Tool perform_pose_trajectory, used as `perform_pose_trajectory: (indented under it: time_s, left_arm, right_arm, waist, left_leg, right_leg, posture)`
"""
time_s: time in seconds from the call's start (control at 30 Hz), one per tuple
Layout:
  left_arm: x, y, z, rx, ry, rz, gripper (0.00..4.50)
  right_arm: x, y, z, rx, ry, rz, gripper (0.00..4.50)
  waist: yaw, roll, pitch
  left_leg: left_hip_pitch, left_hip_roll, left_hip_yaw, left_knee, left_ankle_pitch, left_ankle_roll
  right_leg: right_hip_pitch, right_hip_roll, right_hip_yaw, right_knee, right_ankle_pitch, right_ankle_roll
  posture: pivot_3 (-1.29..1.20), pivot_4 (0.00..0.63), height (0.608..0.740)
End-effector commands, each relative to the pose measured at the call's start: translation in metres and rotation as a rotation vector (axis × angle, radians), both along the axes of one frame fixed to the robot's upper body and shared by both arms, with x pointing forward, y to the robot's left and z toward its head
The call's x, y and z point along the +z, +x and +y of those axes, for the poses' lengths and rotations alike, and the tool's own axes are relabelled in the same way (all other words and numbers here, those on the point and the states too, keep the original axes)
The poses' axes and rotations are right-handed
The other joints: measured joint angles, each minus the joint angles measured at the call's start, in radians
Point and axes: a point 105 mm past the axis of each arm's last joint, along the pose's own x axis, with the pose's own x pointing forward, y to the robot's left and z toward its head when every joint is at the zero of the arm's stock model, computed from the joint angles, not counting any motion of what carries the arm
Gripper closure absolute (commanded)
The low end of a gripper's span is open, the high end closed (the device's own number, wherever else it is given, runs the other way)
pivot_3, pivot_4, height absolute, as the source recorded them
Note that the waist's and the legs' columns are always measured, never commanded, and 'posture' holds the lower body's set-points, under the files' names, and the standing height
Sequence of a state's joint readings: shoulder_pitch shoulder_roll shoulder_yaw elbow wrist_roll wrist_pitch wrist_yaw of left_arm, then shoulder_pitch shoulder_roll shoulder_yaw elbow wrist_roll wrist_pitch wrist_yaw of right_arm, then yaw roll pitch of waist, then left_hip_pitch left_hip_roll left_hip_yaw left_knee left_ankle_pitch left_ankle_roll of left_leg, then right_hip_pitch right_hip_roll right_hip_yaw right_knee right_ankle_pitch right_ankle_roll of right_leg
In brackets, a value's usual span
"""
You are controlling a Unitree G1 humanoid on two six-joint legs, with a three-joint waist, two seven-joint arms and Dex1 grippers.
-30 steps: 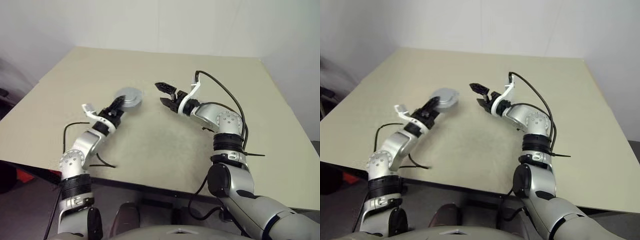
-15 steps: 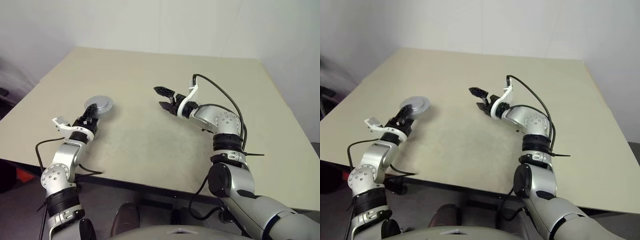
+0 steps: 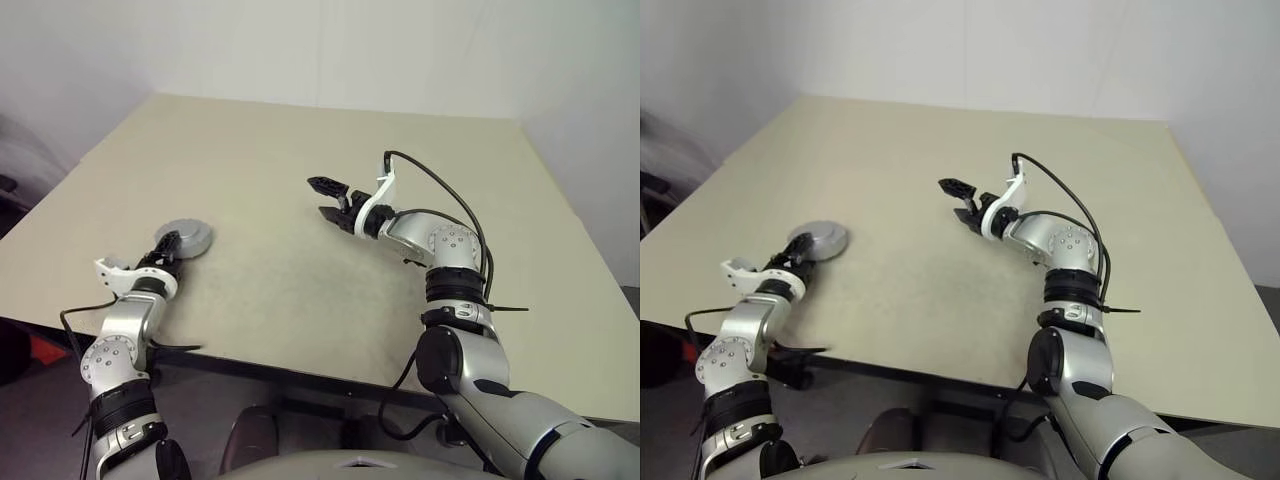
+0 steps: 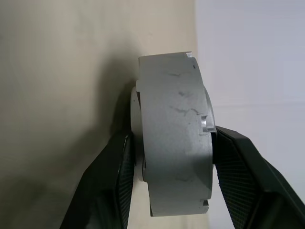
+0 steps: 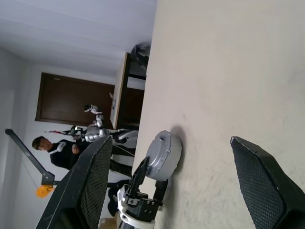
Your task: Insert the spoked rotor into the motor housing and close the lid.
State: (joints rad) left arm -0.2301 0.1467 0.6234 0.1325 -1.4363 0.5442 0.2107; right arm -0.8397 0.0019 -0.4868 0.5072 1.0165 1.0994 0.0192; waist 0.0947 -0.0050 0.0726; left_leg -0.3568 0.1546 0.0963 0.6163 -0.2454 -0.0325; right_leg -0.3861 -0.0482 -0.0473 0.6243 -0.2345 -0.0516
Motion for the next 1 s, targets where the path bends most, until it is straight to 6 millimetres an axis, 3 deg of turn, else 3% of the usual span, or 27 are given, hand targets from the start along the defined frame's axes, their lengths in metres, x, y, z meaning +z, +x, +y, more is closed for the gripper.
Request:
perform_pose_trajectory:
  time_s: [0.03, 0.37, 0.6, 0.9, 1.0]
  left_arm:
    - [0.021, 0.004, 0.007, 0.025, 0.017, -0.07, 2.35]
    - [0.017, -0.004, 0.008, 0.03, 0.07, -0.058, 2.35]
    - [0.003, -0.012, 0.004, 0.057, -0.001, -0.001, 0.12]
    - [-0.021, -0.019, 0.001, 0.121, -0.008, 0.122, 0.12]
    - [-0.018, -0.016, -0.007, 0.111, -0.015, 0.117, 0.12]
  right_arm:
    - [0.014, 0.003, 0.001, 0.005, 0.011, -0.044, 0.04]
    - [0.013, 0.003, 0.001, 0.007, 0.003, -0.044, 0.04]
    - [0.01, 0.004, 0.0, 0.002, -0.007, -0.034, 0.0]
    - [0.005, 0.005, -0.001, 0.006, -0.022, -0.025, 0.0]
    - [0.004, 0.007, -0.003, 0.001, -0.028, -0.022, 0.0]
  waist:
    - [0.0, 0.0, 0.0]
    - [-0.002, 0.0, 0.0]
    - [-0.002, -0.001, -0.001]
    - [-0.006, 0.001, -0.002]
    - [-0.007, 0.001, -0.003]
  left_leg:
    - [0.0, 0.0, 0.0, 0.0, 0.0, 0.0]
    - [0.004, 0.0, 0.0, 0.0, 0.0, 0.0]
    - [0.005, 0.0, 0.001, 0.0, 0.0, 0.0]
    - [0.013, 0.001, 0.001, -0.001, 0.0, 0.0]
    - [0.013, 0.0, 0.001, -0.001, 0.0, 0.0]
  right_leg:
    - [0.0, 0.0, 0.0, 0.0, 0.0, 0.0]
    - [0.003, 0.0, 0.0, 0.0, 0.0, 0.0]
    - [0.005, 0.0, 0.0, 0.0, 0.0, 0.0]
    - [0.017, 0.0, 0.0, -0.001, 0.0, 0.0]
    - [0.017, 0.0, 0.0, -0.001, 0.0, 0.0]
  posture:
    - [0.0, 0.0, 0.74]
    - [0.0, 0.0, 0.74]
    - [0.0, 0.0, 0.74]
    - [0.0, 0.0, 0.74]
    - [0.0, 0.0, 0.74]
